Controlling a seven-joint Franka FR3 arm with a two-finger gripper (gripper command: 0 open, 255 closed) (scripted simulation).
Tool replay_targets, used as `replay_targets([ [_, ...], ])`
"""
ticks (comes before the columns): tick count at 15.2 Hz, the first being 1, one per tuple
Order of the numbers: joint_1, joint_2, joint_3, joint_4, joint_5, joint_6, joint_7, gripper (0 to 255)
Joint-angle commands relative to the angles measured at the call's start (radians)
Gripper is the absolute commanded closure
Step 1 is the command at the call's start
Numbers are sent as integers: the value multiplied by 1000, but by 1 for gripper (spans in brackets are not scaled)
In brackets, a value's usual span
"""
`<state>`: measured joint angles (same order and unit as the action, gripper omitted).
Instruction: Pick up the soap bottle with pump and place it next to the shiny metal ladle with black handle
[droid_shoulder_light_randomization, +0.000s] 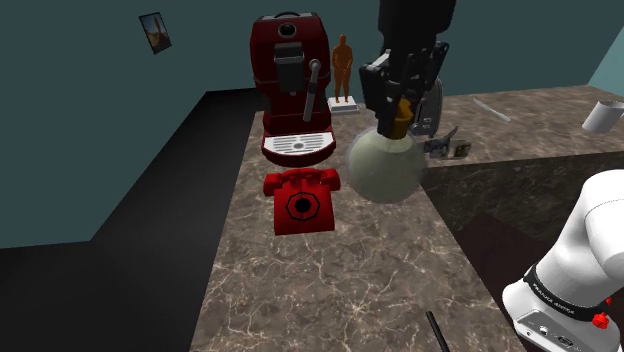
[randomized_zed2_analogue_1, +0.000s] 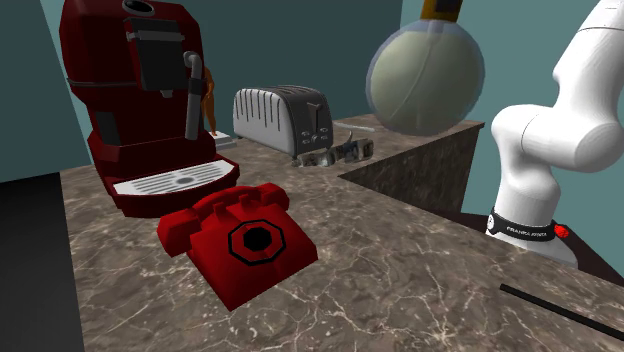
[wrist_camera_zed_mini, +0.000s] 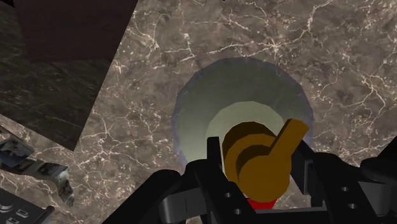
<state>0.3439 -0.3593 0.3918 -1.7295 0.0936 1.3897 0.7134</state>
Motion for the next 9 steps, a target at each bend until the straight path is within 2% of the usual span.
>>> replay_targets([
  [1,3,-14,1,-39,5,26,1,255],
  [9,10,-56,0,-186,19,133,-8,255],
])
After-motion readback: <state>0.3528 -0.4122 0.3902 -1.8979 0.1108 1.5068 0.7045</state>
